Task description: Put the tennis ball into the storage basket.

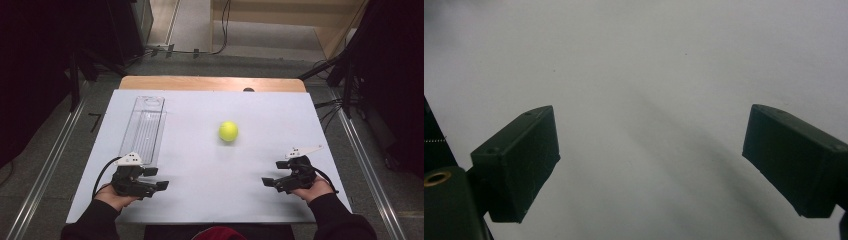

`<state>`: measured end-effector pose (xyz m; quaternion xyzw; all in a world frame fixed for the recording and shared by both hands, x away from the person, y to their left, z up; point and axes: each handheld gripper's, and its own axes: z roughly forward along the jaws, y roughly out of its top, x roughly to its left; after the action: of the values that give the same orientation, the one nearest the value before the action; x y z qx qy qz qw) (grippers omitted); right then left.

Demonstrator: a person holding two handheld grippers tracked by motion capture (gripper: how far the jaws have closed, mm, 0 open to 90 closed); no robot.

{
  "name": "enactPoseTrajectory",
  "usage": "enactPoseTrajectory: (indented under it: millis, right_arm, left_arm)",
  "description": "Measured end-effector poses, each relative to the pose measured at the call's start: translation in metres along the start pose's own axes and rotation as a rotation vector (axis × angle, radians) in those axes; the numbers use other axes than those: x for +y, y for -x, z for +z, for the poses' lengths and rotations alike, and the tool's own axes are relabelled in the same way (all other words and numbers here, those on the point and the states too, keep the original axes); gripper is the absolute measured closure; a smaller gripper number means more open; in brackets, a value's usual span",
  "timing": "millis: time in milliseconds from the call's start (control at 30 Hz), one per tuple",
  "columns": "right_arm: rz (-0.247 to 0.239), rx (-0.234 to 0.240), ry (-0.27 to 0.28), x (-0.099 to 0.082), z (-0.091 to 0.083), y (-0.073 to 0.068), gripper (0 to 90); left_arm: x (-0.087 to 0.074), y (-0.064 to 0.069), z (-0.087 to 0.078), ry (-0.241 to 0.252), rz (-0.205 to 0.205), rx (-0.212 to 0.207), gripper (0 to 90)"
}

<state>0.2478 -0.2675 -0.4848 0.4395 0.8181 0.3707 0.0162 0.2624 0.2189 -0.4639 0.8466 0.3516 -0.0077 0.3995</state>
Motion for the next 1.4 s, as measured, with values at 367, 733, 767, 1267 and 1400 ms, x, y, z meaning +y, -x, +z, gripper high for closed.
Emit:
enactPoseTrajectory:
  millis: [367,733,767,1267,1400]
  right_arm:
    - [-0.002,0.002,-0.006,0.0,0.001,0.0,6.3]
    - [0.008,-0.015,0.006,0.003,0.002,0.001,6.3]
    - [0.008,-0.015,0.006,0.003,0.002,0.001,6.3]
    - [0.045,-0.041,0.044,0.018,0.007,0.01,6.4]
    - [0.045,-0.048,0.051,0.021,0.008,0.012,6.4]
  left_arm:
    - [0.0,0.0,0.0,0.0,0.006,-0.003,29.6]
    - [0.0,0.0,0.0,-0.006,0.002,0.001,29.6]
    - [0.0,0.0,0.0,-0.005,0.001,0.002,29.6]
    - [0.0,-0.001,0.001,-0.009,0.004,0.004,29.6]
    - [0.0,-0.001,0.001,-0.008,0.006,0.003,29.6]
